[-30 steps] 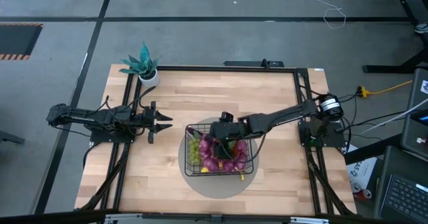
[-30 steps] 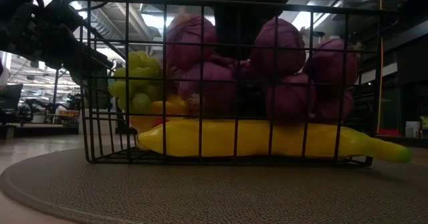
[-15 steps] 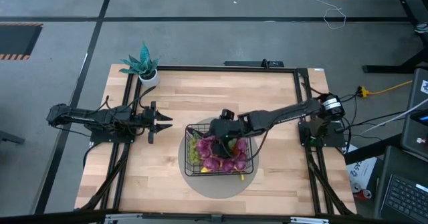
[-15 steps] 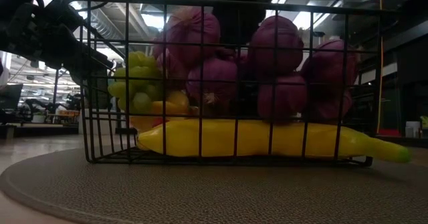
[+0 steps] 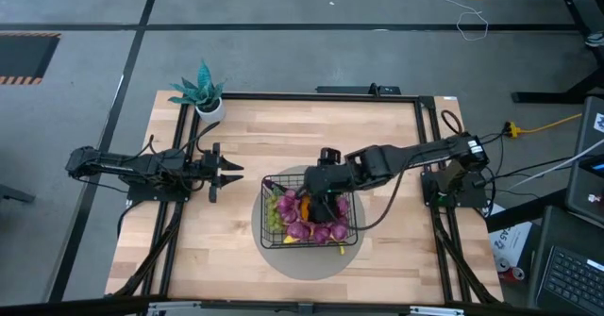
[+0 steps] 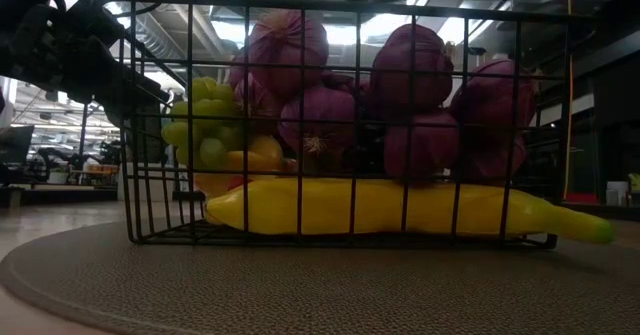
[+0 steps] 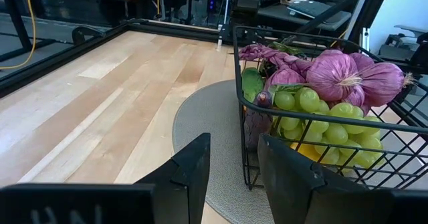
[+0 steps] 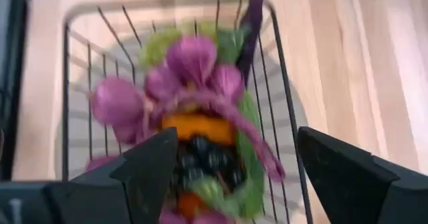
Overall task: Build produce basket
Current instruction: Return to Home Position
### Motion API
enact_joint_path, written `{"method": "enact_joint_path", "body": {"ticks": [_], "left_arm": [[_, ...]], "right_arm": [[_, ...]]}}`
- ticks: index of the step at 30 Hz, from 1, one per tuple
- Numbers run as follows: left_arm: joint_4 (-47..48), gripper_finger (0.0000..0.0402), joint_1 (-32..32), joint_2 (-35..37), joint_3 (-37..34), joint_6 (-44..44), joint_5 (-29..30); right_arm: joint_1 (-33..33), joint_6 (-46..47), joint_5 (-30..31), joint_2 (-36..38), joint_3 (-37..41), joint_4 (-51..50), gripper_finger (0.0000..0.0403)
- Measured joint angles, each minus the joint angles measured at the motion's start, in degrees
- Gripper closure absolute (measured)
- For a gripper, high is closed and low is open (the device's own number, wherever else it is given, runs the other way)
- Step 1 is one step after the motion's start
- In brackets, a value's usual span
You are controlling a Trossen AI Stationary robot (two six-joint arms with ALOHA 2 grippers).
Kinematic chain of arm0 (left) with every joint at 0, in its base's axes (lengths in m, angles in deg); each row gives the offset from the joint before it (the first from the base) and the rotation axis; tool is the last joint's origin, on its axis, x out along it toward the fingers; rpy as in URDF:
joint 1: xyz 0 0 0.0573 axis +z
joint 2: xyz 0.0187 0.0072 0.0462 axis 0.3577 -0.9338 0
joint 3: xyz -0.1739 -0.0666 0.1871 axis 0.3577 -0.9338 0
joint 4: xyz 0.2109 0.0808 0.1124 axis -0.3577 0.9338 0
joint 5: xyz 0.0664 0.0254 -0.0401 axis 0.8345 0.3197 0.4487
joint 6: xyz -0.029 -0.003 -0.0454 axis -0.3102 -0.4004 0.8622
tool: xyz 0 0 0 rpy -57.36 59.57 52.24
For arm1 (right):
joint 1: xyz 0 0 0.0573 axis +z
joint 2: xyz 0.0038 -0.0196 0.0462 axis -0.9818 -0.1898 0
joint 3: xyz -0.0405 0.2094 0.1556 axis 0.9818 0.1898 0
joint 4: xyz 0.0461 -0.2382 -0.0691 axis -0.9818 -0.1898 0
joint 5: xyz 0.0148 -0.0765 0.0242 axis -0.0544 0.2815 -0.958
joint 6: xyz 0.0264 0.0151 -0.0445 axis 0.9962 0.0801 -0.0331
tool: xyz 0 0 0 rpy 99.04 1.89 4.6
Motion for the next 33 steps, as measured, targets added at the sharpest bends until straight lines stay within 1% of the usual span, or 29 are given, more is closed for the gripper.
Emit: {"method": "enact_joint_path", "body": {"ticks": [2,5,6,8,10,13,16,20,24,29,33], "left_arm": [[0.00,0.0280,0.00,0.00,0.00,-0.01,0.00],[0.00,0.0280,0.00,0.02,0.00,0.00,0.00],[0.00,0.0280,-0.02,0.02,0.00,0.00,0.00],[0.00,0.0280,-0.01,0.01,0.00,0.00,0.00],[0.00,0.0280,-0.01,0.02,0.00,0.00,0.00],[0.00,0.0280,-0.01,0.00,0.00,0.00,0.00],[0.00,0.0280,0.00,0.02,0.00,-0.01,0.00],[0.00,0.0280,0.00,-0.01,0.00,0.00,0.02],[0.00,0.0280,-0.01,0.01,0.00,-0.01,-0.02],[0.00,0.0280,-0.02,0.02,0.00,0.00,0.00],[0.00,0.0280,0.00,0.00,0.00,-0.02,0.00]], "right_arm": [[0.60,-0.01,0.06,-0.21,-1.88,-5.02,0.0093],[1.76,-1.97,2.79,-0.12,-4.87,-12.67,0.0093],[2.17,-2.72,3.92,-0.11,-5.73,-16.29,0.0093],[3.06,-0.26,7.96,-0.11,-6.83,-21.11,0.0093],[3.73,2.13,11.76,0.65,-7.22,-22.52,0.0093],[5.03,2.61,12.07,3.78,-6.97,-23.39,0.0093],[7.42,1.51,12.48,9.03,-4.45,-22.51,0.0093],[10.08,1.04,13.40,20.03,3.57,-19.15,0.0093],[11.54,2.52,14.03,32.48,15.11,-11.96,0.0093],[11.80,5.99,13.30,46.00,30.09,0.54,0.0093],[11.82,4.42,13.10,53.62,41.48,12.58,0.0093]]}}
